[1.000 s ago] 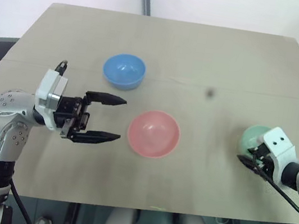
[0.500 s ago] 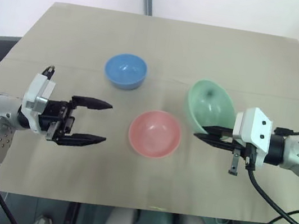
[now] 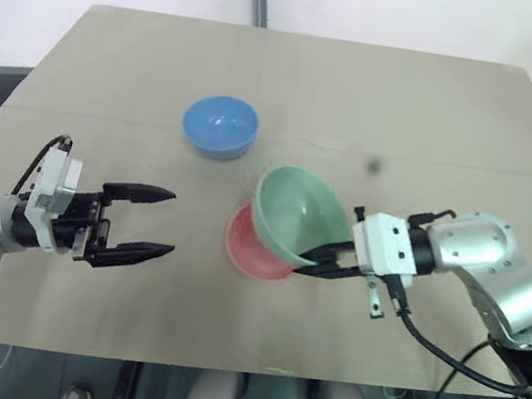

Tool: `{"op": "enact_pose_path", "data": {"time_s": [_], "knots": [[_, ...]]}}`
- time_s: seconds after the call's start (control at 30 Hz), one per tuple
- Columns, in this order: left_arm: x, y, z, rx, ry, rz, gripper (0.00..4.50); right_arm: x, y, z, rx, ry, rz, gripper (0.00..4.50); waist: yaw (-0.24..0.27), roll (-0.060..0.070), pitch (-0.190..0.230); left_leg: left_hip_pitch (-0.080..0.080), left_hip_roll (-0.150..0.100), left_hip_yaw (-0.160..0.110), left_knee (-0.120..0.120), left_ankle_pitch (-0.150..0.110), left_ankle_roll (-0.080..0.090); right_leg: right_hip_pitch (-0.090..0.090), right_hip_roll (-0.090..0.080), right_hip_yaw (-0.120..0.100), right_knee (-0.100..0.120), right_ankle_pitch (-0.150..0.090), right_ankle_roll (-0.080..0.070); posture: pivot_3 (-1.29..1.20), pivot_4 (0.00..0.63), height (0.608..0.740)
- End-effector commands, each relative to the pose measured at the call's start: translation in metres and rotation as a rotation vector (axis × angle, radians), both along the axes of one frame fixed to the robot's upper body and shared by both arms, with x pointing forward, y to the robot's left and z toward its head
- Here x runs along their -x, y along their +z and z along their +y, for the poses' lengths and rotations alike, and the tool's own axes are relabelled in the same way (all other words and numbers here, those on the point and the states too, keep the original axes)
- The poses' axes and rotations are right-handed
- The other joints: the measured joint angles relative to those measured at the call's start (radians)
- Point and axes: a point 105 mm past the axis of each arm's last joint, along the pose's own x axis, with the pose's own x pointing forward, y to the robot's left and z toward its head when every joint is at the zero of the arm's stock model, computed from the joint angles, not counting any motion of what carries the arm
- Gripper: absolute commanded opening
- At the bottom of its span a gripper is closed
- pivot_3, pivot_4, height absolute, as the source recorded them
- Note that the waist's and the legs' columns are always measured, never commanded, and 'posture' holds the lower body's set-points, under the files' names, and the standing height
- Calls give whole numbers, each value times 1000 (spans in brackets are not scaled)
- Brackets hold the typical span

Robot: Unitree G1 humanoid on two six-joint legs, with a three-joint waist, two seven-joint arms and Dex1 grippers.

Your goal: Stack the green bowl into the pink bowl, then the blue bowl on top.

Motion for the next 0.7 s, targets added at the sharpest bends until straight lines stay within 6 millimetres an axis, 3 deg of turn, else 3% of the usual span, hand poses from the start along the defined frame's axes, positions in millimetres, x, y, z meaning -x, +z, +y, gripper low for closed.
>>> {"op": "enact_pose_path", "data": {"time_s": [0.03,0.07,0.1,0.13,0.33,0.53,0.7], "knots": [[5,12,-1,-2,9,-54,4500,-2,7,9,-26,42,-29,76,1,0,0,0,0,0,0,0,0,0,0,0,0,0,0,0,150,740],[6,13,-1,-3,10,-55,4500,-3,8,11,-33,47,-22,76,2,0,0,0,0,0,0,0,0,0,0,0,0,0,0,0,150,740],[6,14,-1,0,16,-57,4500,-3,8,12,-34,57,-20,869,3,0,0,0,0,0,0,0,0,0,0,0,0,0,0,0,150,740],[6,15,-1,-1,18,-60,4500,-2,7,14,-36,68,-13,1098,3,0,0,0,0,0,0,0,0,0,-1,0,0,0,0,0,150,740],[-3,20,-2,27,85,-74,4500,0,8,14,-47,66,-13,4059,1,0,0,0,0,-1,0,0,0,0,0,0,0,0,0,0,150,740],[-33,20,1,-53,352,-159,4500,-15,51,-10,-214,-156,53,4059,3,0,0,0,-1,-1,0,0,0,0,-1,0,0,0,0,0,150,740],[-62,29,21,-348,655,-354,4500,-45,66,-31,-334,-527,62,4059,3,0,0,0,-1,-1,-1,0,0,0,0,0,0,0,0,0,150,740]]}}
